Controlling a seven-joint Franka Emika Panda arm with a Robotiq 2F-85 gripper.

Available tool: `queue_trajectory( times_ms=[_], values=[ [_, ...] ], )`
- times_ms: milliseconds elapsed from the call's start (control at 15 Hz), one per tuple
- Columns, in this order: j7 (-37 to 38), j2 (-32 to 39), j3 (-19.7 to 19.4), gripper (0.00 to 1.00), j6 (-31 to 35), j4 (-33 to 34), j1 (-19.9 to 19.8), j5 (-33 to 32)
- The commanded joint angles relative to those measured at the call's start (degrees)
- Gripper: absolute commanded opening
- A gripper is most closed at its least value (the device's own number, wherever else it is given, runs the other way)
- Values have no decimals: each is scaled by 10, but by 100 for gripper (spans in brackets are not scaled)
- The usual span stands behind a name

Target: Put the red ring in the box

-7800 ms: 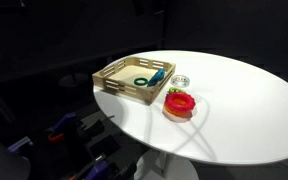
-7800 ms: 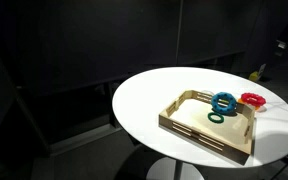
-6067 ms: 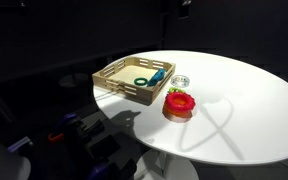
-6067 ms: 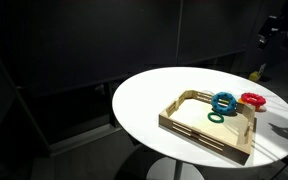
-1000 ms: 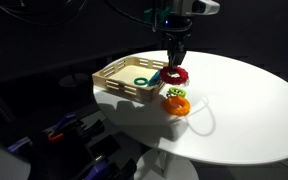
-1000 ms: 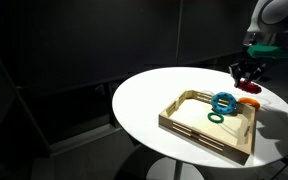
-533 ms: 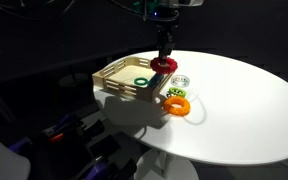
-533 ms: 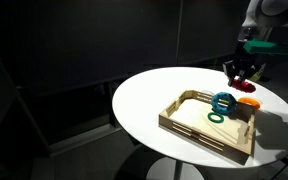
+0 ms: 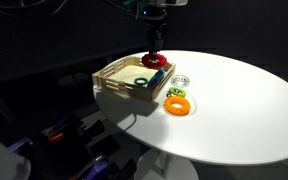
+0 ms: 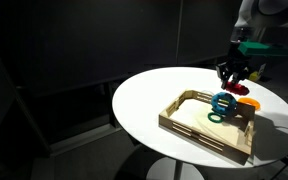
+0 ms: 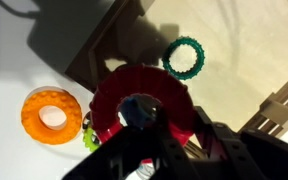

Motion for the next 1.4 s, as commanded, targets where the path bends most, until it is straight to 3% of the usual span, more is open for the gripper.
queue_trajectory(
  times_ms=[0, 467, 867, 933, 1000, 1333],
  values=[
    [-1, 0, 11, 11, -12, 1, 11, -3],
    [12, 28, 27, 11, 10, -11, 36, -24],
    [60, 65, 21, 11, 42, -13, 63, -101],
    [66, 69, 20, 38, 44, -12, 65, -111],
    [72, 73, 19, 58, 45, -12, 67, -118],
    [62, 72, 17, 95, 33, -12, 60, -109]
  ],
)
